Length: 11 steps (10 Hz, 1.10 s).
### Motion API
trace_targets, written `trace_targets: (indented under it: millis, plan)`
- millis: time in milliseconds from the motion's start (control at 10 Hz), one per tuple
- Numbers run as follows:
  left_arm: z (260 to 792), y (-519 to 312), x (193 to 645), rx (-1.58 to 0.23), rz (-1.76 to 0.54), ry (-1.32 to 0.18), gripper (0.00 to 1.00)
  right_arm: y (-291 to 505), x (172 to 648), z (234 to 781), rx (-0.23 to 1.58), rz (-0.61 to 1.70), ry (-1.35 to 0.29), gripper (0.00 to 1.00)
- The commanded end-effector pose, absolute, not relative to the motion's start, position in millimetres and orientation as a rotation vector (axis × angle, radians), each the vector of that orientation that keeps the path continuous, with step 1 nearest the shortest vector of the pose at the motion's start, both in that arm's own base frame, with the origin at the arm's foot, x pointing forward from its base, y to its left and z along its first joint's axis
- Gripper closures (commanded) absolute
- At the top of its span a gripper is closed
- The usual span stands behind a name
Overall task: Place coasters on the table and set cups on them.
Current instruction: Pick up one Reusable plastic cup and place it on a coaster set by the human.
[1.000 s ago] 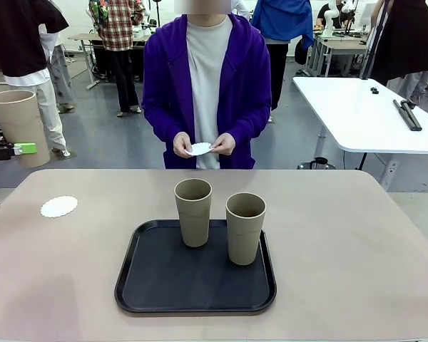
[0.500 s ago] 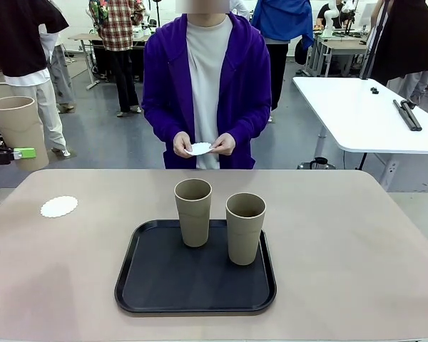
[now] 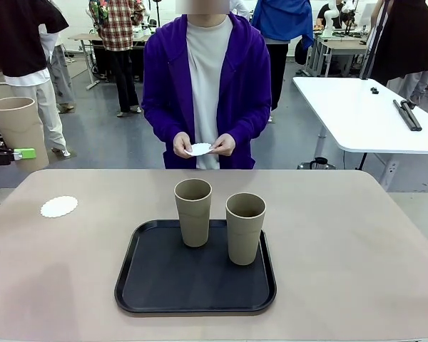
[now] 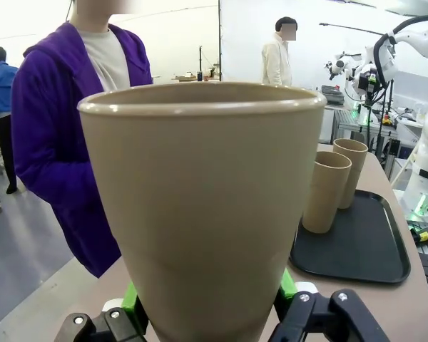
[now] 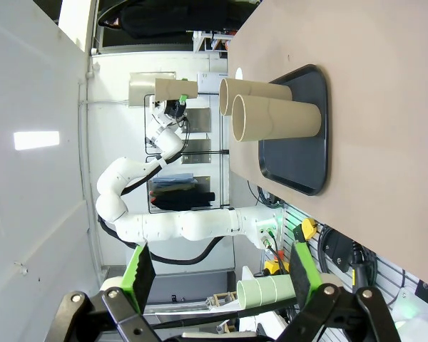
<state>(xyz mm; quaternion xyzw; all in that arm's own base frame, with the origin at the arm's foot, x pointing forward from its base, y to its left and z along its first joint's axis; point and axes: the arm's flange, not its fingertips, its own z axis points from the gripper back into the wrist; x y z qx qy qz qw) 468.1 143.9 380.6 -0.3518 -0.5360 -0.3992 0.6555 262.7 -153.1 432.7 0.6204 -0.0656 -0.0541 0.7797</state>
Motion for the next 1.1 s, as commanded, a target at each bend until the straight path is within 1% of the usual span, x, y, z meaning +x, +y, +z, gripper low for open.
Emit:
trace_targets:
  millis: [0,200,400,800,1000]
  plan:
    - [353.0,148.4,483.3,-0.883,-0.920,-1.241,0.18,-153.1,262.7,433.2,1.352,-0.108,-0.148,0.00]
    - [322.5,150.5,489.3,-0.891,-0.932,-1.260,0.18,-153.1,262.7,433.2,1.352,-0.108,-0.148,0.00]
    - [297.3,154.7,490.9,-0.811,-0.999,-1.267,0.18,-153.1,262.7,433.2,1.352,-0.108,-0.148,0.00]
    - [265.2,170.8,497.2,-0.778,-0.964,-1.307,0.18,-153.1,262.7,433.2,1.352,-0.108,-0.148,0.00]
    - [264.5,167.8,497.7,-0.833,-0.970,-1.290,0.18,-153.1,262.7,433.2,1.352,-0.108,-0.148,0.00]
